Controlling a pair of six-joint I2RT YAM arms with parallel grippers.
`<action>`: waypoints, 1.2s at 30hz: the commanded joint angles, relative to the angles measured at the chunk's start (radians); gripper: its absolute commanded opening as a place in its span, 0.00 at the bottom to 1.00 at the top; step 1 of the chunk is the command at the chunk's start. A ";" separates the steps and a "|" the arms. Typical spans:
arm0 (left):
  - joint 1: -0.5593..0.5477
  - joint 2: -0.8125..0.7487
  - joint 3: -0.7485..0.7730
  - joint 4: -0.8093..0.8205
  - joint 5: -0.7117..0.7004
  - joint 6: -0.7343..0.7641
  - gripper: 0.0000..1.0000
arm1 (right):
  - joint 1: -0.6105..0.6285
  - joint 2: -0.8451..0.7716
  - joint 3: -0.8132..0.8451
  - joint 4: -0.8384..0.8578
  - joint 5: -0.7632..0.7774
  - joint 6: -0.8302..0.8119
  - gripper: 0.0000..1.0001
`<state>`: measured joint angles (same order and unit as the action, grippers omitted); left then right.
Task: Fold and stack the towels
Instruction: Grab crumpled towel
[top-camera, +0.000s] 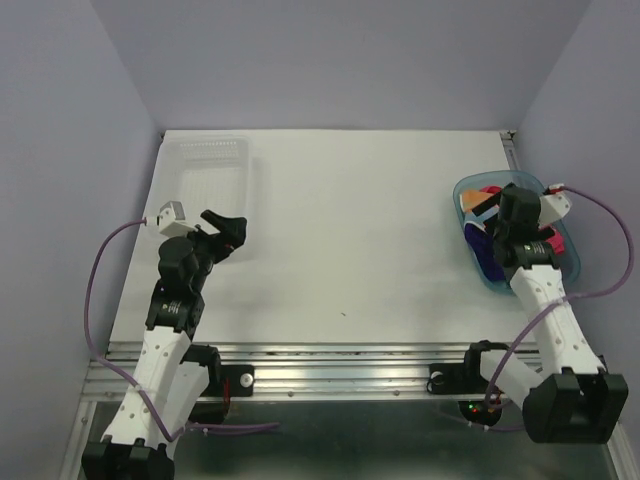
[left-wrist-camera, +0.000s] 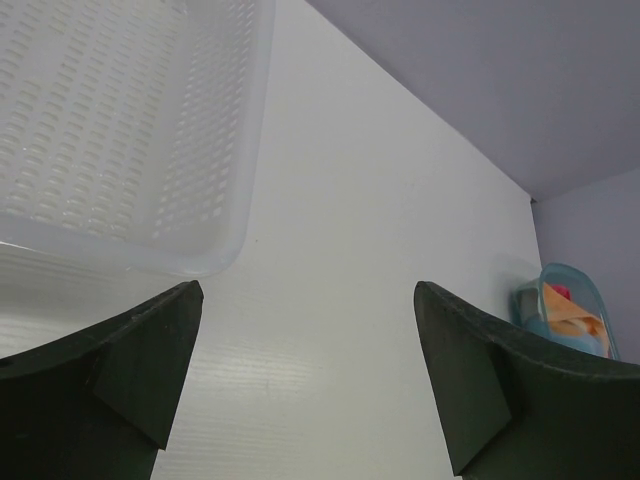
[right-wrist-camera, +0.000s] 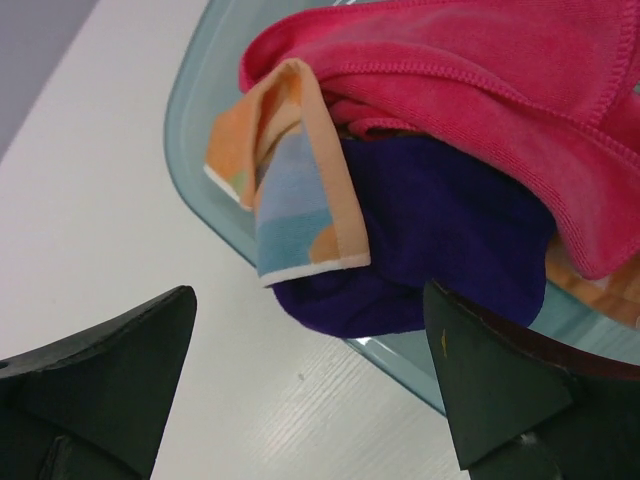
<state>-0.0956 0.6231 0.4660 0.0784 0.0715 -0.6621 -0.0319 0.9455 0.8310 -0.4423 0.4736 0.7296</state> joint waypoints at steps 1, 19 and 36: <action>0.004 -0.022 -0.010 0.035 -0.009 0.021 0.99 | -0.002 0.151 0.082 -0.029 0.120 -0.022 1.00; 0.004 -0.017 -0.013 0.018 -0.029 0.016 0.99 | -0.022 0.421 0.172 0.112 0.132 -0.085 0.98; 0.004 0.000 -0.015 0.035 0.004 0.022 0.99 | -0.028 0.533 0.283 0.192 0.139 -0.199 0.35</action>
<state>-0.0956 0.6205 0.4660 0.0704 0.0521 -0.6621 -0.0532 1.4807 1.0134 -0.3244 0.5880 0.5861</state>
